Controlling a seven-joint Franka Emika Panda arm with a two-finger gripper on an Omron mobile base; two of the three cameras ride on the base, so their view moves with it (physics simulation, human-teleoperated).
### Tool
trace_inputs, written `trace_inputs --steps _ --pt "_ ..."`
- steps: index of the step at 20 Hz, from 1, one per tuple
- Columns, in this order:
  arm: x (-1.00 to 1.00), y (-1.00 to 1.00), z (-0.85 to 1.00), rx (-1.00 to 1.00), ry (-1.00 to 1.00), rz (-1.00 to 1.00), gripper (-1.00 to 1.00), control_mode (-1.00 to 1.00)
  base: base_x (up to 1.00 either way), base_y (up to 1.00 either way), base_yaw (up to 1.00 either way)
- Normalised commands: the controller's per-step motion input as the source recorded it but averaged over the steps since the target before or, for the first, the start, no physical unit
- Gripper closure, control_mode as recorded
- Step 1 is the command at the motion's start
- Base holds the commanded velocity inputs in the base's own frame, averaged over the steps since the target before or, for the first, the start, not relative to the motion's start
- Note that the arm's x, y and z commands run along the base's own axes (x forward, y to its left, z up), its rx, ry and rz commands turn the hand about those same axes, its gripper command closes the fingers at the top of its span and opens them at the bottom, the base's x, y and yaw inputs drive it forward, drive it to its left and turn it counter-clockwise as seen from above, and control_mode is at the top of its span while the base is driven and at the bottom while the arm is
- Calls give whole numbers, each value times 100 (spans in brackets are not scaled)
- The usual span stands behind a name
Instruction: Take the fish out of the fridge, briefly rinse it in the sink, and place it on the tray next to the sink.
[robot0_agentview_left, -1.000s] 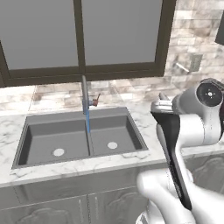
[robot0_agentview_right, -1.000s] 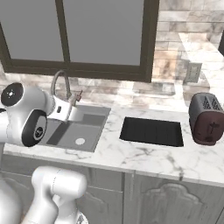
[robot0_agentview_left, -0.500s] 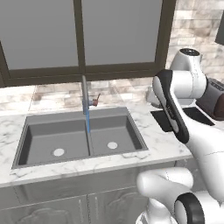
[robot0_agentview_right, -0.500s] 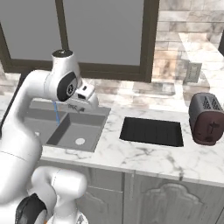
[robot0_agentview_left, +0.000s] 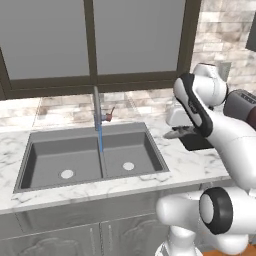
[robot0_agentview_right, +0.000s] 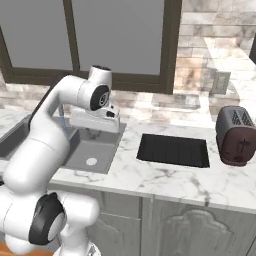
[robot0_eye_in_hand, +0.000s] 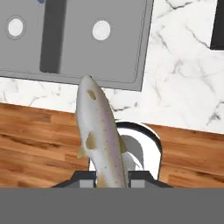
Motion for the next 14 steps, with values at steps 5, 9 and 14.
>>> trace_inputs --steps 5,9,14 --pt "6 21 -25 23 4 33 100 -100 0 0 0" --pt "0 43 0 26 -8 31 100 -100 0 0 0" --pt "0 63 0 21 -17 30 100 -100 0 0 0"
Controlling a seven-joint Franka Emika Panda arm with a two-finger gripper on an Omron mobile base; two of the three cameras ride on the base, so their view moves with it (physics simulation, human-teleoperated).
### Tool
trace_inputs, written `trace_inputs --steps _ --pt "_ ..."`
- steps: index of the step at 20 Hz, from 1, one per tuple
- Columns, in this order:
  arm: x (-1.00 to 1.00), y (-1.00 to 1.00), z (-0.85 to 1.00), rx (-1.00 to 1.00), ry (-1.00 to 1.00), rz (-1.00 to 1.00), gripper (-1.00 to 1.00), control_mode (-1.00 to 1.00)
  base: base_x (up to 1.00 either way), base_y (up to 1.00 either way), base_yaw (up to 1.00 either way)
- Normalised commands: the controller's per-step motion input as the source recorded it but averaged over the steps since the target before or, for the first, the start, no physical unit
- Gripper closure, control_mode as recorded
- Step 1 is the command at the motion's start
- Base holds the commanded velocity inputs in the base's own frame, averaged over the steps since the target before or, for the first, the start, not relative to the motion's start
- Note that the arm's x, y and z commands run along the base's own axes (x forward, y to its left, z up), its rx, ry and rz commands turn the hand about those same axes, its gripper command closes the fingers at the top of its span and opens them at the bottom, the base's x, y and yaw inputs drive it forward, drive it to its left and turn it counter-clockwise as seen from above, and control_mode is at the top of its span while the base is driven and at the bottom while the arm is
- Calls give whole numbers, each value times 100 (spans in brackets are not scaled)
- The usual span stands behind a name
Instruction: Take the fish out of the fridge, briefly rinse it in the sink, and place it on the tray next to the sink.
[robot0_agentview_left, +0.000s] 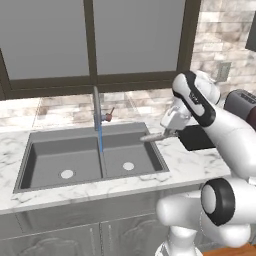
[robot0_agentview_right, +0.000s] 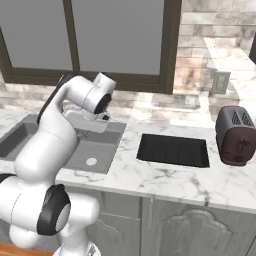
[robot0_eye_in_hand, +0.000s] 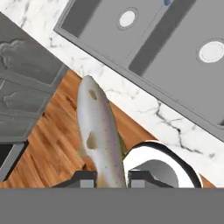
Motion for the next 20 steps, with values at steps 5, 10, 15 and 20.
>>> trace_inputs --steps 5,10,15,20 --pt "11 58 -6 25 -9 29 100 -100 0 0 0" --pt "46 40 -21 24 -2 21 100 -100 0 0 0" --pt "48 -18 -6 6 13 12 100 -100 0 0 0" --pt "34 -3 -8 0 8 6 100 -100 0 0 0"
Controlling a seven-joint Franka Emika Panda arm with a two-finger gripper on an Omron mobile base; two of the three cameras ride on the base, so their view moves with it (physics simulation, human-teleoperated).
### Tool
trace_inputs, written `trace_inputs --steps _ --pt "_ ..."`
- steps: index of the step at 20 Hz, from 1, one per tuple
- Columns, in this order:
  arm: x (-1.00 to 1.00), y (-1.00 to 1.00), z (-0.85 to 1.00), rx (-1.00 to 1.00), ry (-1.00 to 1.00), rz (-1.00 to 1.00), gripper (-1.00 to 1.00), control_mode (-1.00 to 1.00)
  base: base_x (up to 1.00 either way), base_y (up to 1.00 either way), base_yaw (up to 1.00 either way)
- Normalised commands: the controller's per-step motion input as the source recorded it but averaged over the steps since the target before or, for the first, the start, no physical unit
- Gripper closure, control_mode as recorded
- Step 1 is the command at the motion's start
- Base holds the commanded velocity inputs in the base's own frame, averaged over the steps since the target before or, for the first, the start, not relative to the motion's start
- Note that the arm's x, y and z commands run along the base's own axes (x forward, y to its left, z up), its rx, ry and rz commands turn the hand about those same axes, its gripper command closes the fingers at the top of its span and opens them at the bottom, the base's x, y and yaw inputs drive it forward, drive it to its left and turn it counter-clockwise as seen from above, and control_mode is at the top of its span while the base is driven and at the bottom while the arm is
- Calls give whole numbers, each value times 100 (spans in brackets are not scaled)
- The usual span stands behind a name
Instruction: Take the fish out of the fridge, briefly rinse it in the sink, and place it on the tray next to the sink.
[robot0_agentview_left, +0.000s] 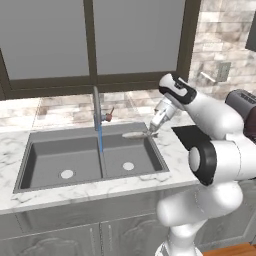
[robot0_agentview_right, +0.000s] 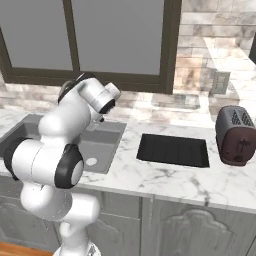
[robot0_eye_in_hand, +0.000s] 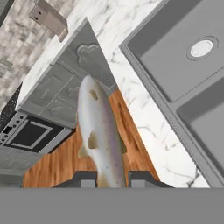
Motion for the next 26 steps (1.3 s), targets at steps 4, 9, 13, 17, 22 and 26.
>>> trace_inputs --steps 4,9,13,17,22,26 --pt "25 0 -32 0 15 7 100 -100 0 0 0" --pt "3 11 -43 -2 10 7 100 -100 0 0 0" --pt "11 5 -11 0 1 6 100 -100 0 0 0" --pt "31 22 0 0 0 2 100 -100 0 0 0" --pt "32 29 0 0 0 0 100 -100 0 0 0" --pt "32 36 0 0 0 0 100 -100 0 0 0"
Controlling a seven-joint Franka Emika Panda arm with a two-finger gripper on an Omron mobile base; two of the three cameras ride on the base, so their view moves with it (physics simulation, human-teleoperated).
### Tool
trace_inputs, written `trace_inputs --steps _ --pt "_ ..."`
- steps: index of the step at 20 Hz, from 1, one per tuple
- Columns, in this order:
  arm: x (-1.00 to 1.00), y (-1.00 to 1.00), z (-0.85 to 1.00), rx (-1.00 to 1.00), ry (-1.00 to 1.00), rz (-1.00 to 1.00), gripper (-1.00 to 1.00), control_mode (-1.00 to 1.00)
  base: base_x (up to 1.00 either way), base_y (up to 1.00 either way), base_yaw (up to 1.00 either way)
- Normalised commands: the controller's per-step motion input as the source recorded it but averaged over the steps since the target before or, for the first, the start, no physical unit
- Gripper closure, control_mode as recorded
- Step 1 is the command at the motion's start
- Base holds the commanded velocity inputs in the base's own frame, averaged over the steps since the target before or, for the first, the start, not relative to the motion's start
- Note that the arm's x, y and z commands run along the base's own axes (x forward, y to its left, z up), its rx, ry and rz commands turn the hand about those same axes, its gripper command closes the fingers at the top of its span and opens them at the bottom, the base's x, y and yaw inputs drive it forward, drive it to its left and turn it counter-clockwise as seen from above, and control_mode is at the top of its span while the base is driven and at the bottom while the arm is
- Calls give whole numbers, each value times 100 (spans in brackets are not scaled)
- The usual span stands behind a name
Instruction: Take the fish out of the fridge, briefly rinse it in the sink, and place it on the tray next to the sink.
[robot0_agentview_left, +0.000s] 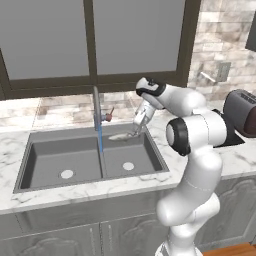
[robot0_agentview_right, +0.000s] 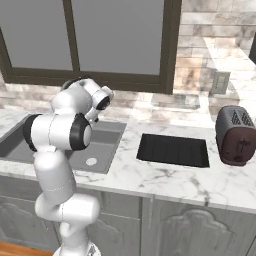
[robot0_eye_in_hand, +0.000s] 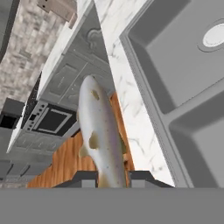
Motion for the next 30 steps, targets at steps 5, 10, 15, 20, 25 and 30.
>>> trace_inputs --steps 5,10,15,20,25,30 --pt "27 23 -4 0 0 0 100 -100 0 0 0" --pt "29 10 0 0 0 -2 100 -100 0 0 0" --pt "31 1 -5 0 0 -8 100 -100 0 0 0" --pt "17 0 -13 -1 1 -12 100 -100 0 0 0" --pt "16 0 -13 -2 0 -13 100 -100 0 0 0" --pt "15 6 -18 -4 3 -12 100 -100 0 0 0"
